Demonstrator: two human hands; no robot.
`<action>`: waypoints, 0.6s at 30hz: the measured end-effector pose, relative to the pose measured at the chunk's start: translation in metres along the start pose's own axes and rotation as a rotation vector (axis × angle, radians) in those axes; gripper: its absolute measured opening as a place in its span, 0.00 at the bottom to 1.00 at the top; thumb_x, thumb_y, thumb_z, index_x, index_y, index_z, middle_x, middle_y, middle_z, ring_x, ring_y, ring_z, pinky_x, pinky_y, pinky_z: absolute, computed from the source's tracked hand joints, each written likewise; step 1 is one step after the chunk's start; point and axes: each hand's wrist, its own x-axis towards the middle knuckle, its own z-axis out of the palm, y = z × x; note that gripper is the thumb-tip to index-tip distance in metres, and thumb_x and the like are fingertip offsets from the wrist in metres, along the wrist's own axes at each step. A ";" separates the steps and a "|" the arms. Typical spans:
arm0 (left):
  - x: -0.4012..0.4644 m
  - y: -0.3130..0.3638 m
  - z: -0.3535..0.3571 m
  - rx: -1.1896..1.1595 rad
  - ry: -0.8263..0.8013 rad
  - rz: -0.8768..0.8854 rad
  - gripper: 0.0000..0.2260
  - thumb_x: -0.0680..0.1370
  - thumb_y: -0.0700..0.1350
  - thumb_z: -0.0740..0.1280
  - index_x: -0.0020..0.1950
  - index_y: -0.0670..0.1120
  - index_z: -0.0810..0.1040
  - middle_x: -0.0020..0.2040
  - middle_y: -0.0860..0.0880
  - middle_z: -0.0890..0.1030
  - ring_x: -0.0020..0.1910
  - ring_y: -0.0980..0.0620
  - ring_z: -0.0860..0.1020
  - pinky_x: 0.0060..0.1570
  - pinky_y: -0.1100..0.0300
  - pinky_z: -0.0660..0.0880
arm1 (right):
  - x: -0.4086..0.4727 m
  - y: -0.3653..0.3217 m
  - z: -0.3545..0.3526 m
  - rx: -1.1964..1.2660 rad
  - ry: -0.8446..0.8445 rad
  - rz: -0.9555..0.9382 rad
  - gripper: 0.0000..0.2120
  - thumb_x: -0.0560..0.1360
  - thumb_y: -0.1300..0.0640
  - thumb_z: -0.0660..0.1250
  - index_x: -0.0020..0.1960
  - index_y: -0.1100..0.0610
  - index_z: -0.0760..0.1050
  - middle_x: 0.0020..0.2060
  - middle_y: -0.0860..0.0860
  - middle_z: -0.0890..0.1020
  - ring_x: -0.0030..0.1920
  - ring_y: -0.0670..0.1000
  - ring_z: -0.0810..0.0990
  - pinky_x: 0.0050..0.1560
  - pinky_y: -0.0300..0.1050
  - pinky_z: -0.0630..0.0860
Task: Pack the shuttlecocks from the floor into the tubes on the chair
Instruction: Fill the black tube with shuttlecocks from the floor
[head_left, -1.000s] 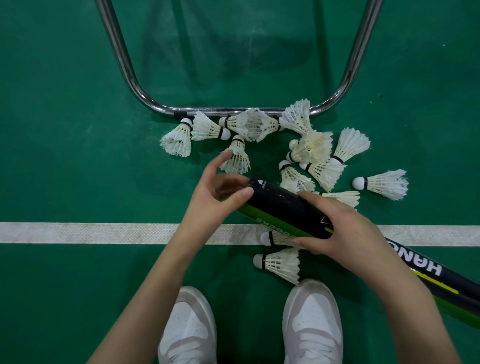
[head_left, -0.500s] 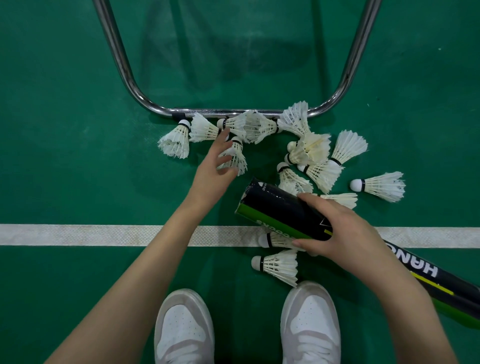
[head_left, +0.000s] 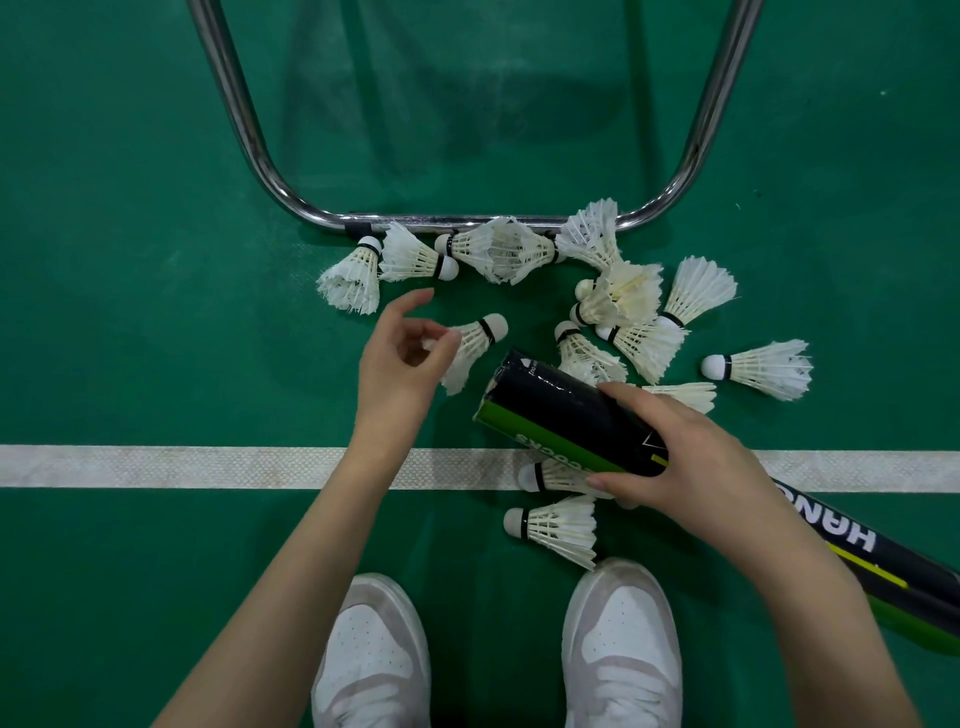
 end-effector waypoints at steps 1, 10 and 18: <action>-0.003 0.000 -0.003 0.015 0.000 0.007 0.18 0.76 0.41 0.69 0.64 0.51 0.72 0.44 0.49 0.79 0.43 0.56 0.77 0.46 0.69 0.74 | 0.000 0.000 0.000 0.001 0.002 -0.001 0.36 0.64 0.38 0.71 0.67 0.36 0.59 0.59 0.40 0.73 0.58 0.46 0.71 0.54 0.49 0.74; -0.021 0.015 -0.031 0.014 -0.114 0.043 0.26 0.74 0.34 0.68 0.62 0.61 0.70 0.47 0.53 0.74 0.39 0.58 0.75 0.45 0.63 0.74 | -0.001 -0.002 -0.001 -0.012 -0.005 0.009 0.35 0.64 0.39 0.71 0.67 0.35 0.59 0.58 0.40 0.73 0.57 0.46 0.71 0.52 0.49 0.74; -0.032 0.027 -0.019 -0.138 -0.259 -0.032 0.28 0.73 0.33 0.69 0.66 0.58 0.67 0.48 0.45 0.75 0.42 0.49 0.77 0.46 0.61 0.78 | 0.000 -0.010 0.000 -0.015 -0.020 -0.019 0.35 0.65 0.39 0.71 0.68 0.37 0.59 0.60 0.41 0.73 0.59 0.45 0.71 0.54 0.48 0.74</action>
